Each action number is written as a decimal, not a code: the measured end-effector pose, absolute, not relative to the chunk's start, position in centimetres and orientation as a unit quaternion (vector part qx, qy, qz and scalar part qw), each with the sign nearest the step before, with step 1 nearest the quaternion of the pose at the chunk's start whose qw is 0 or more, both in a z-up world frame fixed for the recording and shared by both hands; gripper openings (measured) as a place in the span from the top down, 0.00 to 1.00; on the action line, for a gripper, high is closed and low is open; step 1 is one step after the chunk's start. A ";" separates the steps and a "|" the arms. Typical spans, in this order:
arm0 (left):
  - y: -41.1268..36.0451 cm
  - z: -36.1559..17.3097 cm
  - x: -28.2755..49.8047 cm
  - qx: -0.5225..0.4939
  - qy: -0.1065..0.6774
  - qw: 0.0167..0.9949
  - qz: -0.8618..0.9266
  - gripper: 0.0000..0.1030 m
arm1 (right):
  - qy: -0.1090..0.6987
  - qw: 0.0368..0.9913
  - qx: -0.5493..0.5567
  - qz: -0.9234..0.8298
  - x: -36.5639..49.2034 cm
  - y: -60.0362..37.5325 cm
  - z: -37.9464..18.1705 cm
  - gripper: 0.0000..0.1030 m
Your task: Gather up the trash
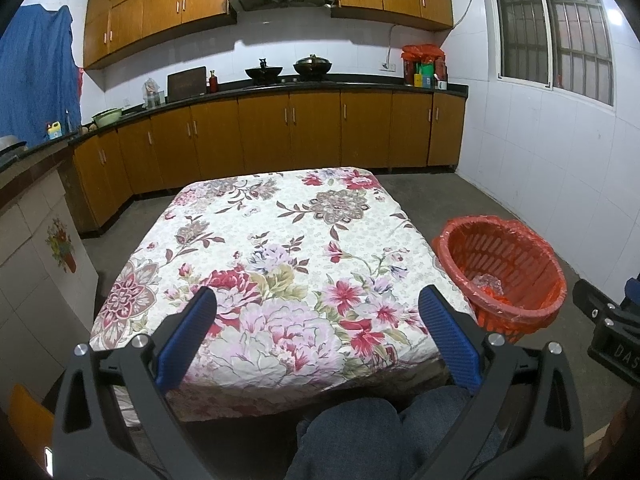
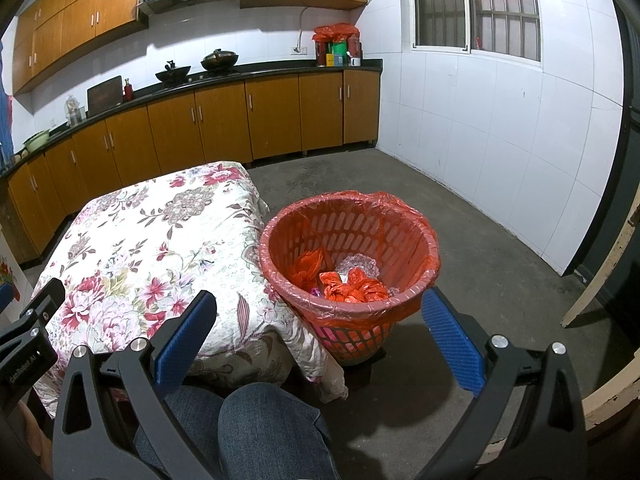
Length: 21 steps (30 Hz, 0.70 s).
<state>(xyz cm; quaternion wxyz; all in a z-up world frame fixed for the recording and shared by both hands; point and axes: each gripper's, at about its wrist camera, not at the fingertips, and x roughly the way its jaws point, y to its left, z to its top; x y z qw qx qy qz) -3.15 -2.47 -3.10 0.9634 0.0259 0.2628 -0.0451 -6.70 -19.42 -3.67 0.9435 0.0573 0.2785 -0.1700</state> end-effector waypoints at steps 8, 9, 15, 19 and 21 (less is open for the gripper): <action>-2.4 -3.0 -3.2 0.025 0.264 0.963 -0.045 0.04 | 0.279 0.943 0.058 -0.170 -6.8 -19.5 -3.8 0.02; -2.4 -3.0 -3.0 0.025 0.264 0.963 -0.045 0.04 | 0.279 0.943 0.058 -0.170 -7.0 -19.4 -4.0 0.02; -2.4 -3.0 -3.2 0.026 0.263 0.963 -0.045 0.04 | 0.279 0.943 0.058 -0.169 -6.8 -19.5 -3.8 0.02; -2.4 -3.0 -3.2 0.026 0.264 0.963 -0.045 0.04 | 0.279 0.943 0.058 -0.170 -6.8 -19.5 -3.8 0.02; -2.4 -3.0 -3.0 0.025 0.264 0.963 -0.045 0.04 | 0.279 0.943 0.058 -0.170 -6.8 -19.5 -3.8 0.02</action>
